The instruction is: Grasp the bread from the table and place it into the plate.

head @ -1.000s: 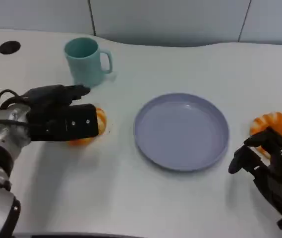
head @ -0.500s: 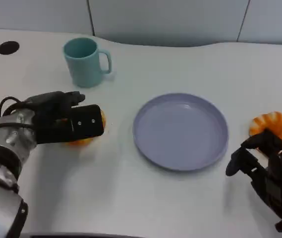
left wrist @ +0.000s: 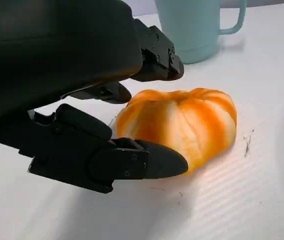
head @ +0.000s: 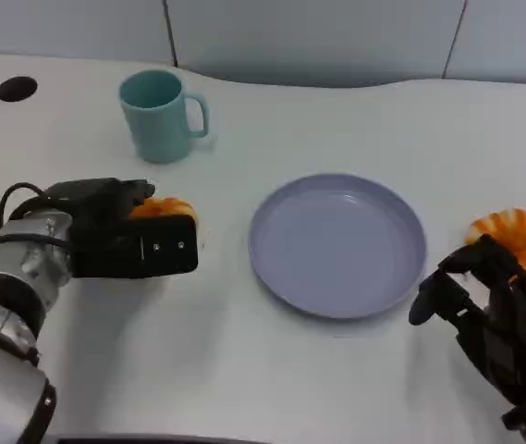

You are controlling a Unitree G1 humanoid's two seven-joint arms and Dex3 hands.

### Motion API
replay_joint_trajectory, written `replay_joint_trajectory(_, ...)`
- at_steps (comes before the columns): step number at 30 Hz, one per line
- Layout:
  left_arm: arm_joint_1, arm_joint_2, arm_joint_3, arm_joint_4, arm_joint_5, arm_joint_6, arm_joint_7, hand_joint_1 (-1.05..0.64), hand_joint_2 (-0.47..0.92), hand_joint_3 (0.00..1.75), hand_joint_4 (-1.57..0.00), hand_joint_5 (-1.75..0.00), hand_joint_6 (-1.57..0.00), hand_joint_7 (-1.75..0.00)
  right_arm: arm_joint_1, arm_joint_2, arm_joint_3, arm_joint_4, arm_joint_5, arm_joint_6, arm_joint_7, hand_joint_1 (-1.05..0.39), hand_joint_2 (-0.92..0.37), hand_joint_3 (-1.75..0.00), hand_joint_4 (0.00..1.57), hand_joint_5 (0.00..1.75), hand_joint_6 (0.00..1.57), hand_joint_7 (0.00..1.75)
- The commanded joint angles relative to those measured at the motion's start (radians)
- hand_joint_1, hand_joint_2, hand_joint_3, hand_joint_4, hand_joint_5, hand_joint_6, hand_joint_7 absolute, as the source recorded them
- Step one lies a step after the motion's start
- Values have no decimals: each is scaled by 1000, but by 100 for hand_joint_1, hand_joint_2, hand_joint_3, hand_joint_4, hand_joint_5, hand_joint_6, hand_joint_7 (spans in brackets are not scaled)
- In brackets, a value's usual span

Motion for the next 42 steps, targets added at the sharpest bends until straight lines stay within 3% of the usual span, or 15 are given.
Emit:
replay_joint_trajectory(1,-5,17,-12,7,9,-5,-7,-67,92,35,-39,-6,-32,-3,9,-6,-7,-7,9,-1,-1,-57,-92,-11,58,172,70,119)
replay_joint_trajectory(7,-5,17,-30,6,20,-9,3,-60,92,30,-42,-5,-36,-3,11,-6,-4,-4,0,-15,0,-58,-92,-13,57,172,69,119)
replay_joint_trajectory(12,-6,15,-50,7,35,-5,17,-44,92,28,-47,-5,-41,-3,12,-6,-5,-6,8,-13,7,-57,-92,-14,57,172,68,119)
replay_joint_trajectory(15,-1,5,-77,8,71,32,101,-10,92,16,-78,-13,-67,-7,17,-3,-1,-21,8,-6,1,-58,-92,-13,57,172,68,119)
replay_joint_trajectory(17,0,3,-82,9,75,37,115,-4,92,14,-83,-14,-72,-7,18,-3,0,-23,8,-5,0,-58,-92,-13,57,172,68,119)
replay_joint_trajectory(22,-3,9,-124,13,118,45,142,-3,91,2,-99,-9,-96,-6,19,9,5,-40,7,-2,-19,-58,-92,-11,58,171,69,118)
replay_joint_trajectory(25,-6,16,-155,14,146,43,157,-5,89,0,-102,-8,-101,-6,19,14,7,-47,7,-3,-21,-58,-92,-11,58,171,69,118)
replay_joint_trajectory(42,-23,46,-213,12,187,6,210,-6,84,1,-109,-5,-105,-2,30,40,16,-92,-4,-9,-70,-56,-92,-14,58,171,68,119)
